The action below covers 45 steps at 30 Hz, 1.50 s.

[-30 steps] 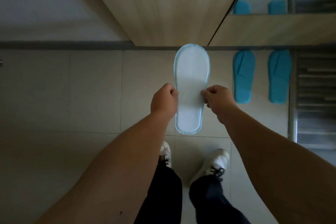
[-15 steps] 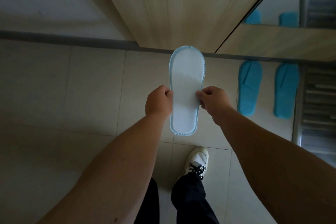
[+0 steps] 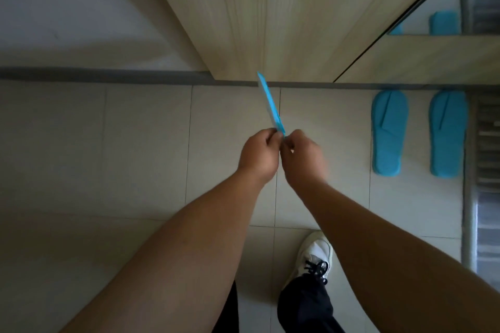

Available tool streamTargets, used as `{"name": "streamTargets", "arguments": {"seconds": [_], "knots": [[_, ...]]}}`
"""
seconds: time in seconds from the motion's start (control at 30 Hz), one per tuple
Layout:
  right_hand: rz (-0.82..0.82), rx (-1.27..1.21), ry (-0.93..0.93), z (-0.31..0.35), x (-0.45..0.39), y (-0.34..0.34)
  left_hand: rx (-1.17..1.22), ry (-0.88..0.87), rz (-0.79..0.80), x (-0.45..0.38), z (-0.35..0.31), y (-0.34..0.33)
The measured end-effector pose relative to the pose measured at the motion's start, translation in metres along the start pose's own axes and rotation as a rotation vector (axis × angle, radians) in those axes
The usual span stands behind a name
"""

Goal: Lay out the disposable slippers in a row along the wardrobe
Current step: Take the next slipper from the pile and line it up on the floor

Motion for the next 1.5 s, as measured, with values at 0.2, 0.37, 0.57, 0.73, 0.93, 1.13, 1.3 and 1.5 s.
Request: {"name": "streamTargets", "arguments": {"seconds": [0.2,0.37,0.57,0.73,0.93,1.13,1.3,1.5], "knots": [[0.017,0.032,0.176,0.000,0.004,-0.008,0.147,0.121,-0.050,-0.007,0.034,0.019],[0.050,-0.121,-0.181,-0.025,-0.040,-0.022,0.119,0.117,0.000,-0.024,0.079,0.020],[0.253,-0.428,-0.403,-0.038,-0.095,-0.073,-0.031,0.071,-0.037,-0.070,0.116,0.026],[0.229,-0.467,-0.422,-0.049,-0.145,-0.121,-0.215,0.021,-0.117,-0.118,0.156,0.024],[0.073,-0.284,-0.340,-0.055,-0.194,-0.142,-0.298,0.020,-0.150,-0.163,0.193,0.007],[0.052,-0.136,-0.313,-0.057,-0.210,-0.156,-0.322,0.024,-0.146,-0.180,0.214,-0.002],[0.046,-0.072,-0.324,-0.058,-0.214,-0.159,-0.343,0.031,-0.186,-0.181,0.214,-0.002],[0.029,-0.030,-0.346,-0.056,-0.213,-0.159,-0.366,0.036,-0.167,-0.183,0.214,-0.002]]}}
Point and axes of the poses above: each hand's wrist, its own x-axis away from the middle knuckle, its own y-axis out of the back of the hand, z = x × y, the point moved 5 cm from there along -x, towards the middle knuckle, and after that the axes turned 15 degrees about -y, right-handed, at the moved point
